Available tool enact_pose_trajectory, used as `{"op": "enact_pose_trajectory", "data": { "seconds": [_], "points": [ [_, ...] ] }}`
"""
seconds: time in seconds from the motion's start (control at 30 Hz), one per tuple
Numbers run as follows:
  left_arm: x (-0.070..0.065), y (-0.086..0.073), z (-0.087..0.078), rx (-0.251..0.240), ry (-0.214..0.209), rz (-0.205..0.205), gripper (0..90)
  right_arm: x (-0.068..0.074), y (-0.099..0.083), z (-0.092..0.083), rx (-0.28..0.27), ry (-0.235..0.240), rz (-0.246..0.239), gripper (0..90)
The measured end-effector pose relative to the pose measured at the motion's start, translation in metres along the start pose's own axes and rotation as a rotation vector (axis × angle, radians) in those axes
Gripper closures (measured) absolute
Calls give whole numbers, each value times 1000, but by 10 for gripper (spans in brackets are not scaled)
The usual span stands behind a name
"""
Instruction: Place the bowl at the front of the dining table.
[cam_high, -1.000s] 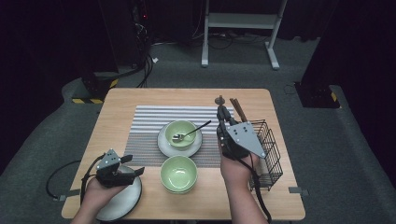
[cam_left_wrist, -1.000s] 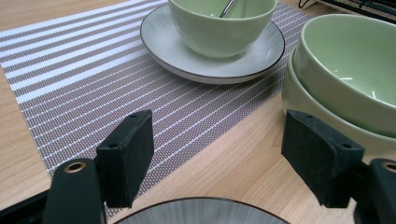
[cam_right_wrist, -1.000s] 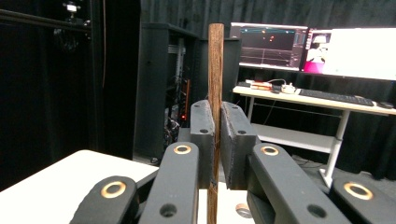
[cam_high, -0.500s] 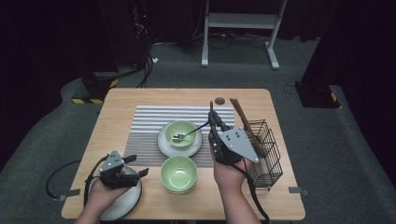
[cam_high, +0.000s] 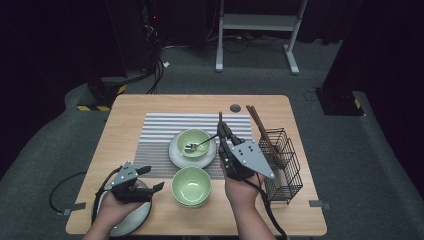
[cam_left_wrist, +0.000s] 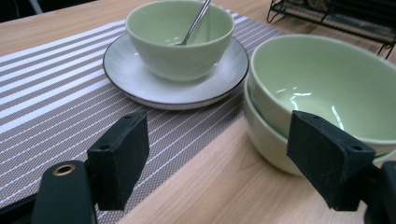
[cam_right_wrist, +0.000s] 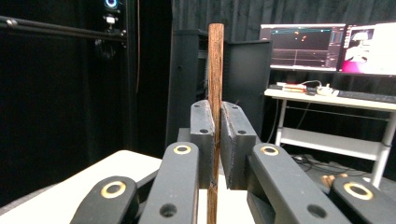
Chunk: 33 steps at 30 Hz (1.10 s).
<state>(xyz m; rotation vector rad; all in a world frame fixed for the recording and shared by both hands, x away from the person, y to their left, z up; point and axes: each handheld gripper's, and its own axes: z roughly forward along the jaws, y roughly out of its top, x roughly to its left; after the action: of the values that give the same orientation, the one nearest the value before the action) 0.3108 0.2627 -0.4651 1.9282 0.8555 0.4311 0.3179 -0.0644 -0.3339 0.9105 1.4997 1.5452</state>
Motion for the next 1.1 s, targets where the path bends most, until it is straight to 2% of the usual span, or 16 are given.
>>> {"op": "enact_pose_trajectory", "data": {
  "seconds": [0.1, 0.17, 0.23, 0.37, 0.53, 0.6, 0.8, 0.9, 0.93, 1.1],
  "points": [
    [-2, 4, 1, -1, 10, 5, 198, 3, 1, 2, 6, 12, -3, 842],
    [-2, 7, 3, -1, -3, 4, 198, 4, 2, 2, 7, 18, -5, 842],
    [-3, 8, 5, 8, 5, 14, 198, 7, 4, 2, 3, 24, -21, 842],
    [-4, 10, 5, 0, -5, 10, 200, 7, 5, 2, -1, 32, -14, 842],
    [-4, 13, 4, -31, -24, -16, 204, 8, 6, 2, -11, 42, -4, 842],
    [-5, 15, 2, -48, -33, -19, 205, 10, 7, 2, -13, 51, 11, 842],
    [-7, 19, 3, -70, -54, -21, 193, 18, 3, 5, -3, 77, 10, 842],
    [-10, 24, 5, -69, -55, -10, 189, 23, 3, 6, -9, 95, 21, 842],
    [-12, 27, 6, -66, -53, 4, 189, 25, 3, 7, -7, 99, 24, 842],
    [-14, 31, 10, -78, -59, 3, 188, 28, 1, 8, -1, 111, 16, 842]
  ]
}}
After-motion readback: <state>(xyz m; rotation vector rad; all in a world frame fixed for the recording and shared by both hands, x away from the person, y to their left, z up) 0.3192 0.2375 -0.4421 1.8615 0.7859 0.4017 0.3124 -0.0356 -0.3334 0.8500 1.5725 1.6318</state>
